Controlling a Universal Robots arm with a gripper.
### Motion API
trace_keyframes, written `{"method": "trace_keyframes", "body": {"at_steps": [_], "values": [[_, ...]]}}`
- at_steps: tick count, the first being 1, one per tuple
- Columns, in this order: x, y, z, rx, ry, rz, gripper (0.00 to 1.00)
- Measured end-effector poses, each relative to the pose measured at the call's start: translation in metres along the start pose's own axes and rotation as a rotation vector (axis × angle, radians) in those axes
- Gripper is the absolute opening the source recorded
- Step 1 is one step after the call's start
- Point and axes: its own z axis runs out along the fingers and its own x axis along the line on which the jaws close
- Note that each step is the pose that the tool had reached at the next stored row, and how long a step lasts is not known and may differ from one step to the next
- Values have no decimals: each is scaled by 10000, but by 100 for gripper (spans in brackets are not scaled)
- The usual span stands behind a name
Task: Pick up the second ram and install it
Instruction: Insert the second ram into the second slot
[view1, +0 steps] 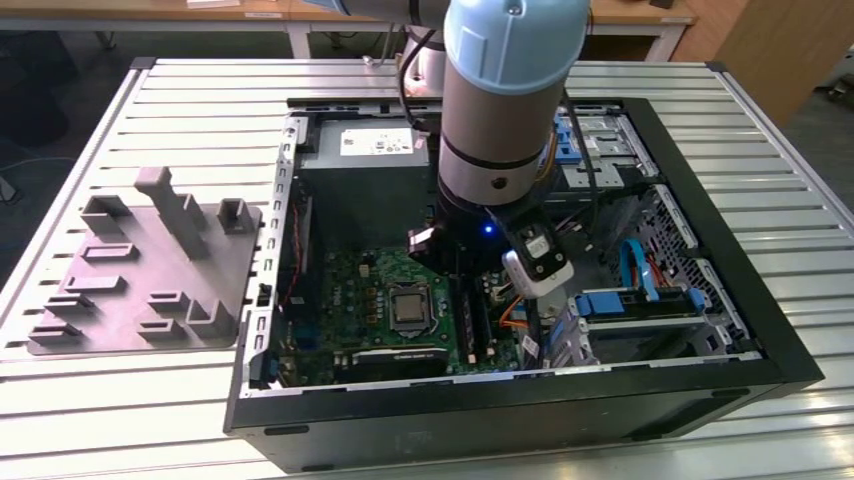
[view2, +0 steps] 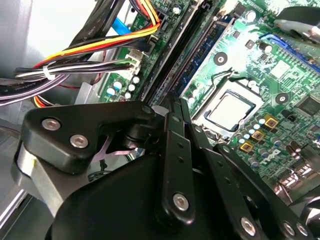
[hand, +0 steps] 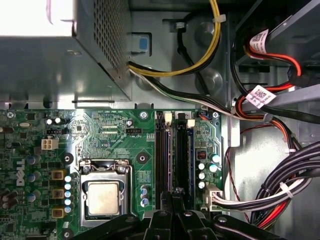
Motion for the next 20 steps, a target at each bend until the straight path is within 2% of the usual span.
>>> {"method": "trace_keyframes", "body": {"at_steps": [3,6,15,20], "values": [[0,-1,2,105,-1,-3,11],[0,-1,9,159,-1,-5,11],[1,8,10,166,-2,-5,11],[0,12,-35,167,-2,-5,11]]}}
